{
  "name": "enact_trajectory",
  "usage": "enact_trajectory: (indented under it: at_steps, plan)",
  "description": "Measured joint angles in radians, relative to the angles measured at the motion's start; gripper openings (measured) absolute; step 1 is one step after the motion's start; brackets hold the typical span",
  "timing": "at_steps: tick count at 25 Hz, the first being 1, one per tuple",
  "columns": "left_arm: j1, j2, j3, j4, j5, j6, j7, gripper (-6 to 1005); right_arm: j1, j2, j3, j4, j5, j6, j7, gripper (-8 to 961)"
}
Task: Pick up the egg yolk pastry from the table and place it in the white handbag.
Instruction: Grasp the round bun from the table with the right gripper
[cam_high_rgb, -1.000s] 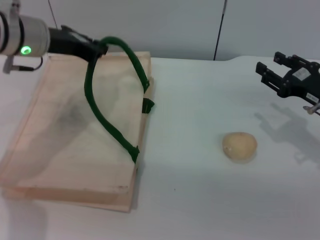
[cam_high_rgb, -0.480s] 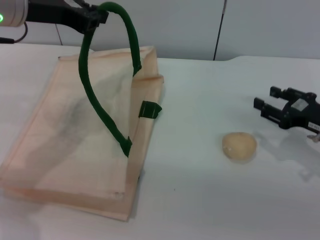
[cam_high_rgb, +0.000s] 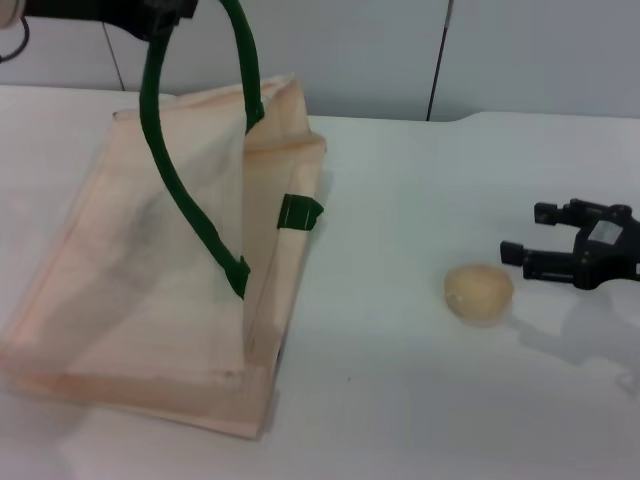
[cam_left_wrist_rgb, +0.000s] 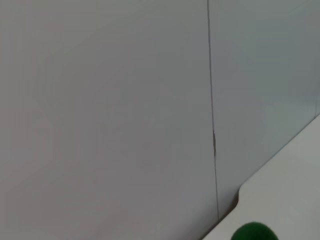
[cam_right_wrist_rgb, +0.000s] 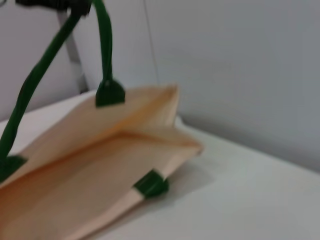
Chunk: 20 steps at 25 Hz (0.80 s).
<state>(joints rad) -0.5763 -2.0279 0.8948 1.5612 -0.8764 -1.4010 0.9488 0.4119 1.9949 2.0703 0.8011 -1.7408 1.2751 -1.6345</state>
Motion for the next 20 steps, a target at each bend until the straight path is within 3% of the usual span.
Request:
enact_trajectory:
  at_steps: [6,10,20]
  plan:
    - [0.004,-0.002,-0.020,0.053,-0.016,-0.036,-0.006,121,0.074,0.012,0.084,-0.075,-0.139,-0.009,0.025,831]
    - [0.012,-0.003,-0.021,0.071,-0.030,-0.049,-0.009,121,0.129,0.007,0.145,-0.155,-0.188,-0.016,0.011,861]
    - [0.019,-0.003,-0.041,0.116,-0.040,-0.076,-0.030,122,0.232,-0.044,0.163,-0.319,-0.264,-0.026,0.010,879]
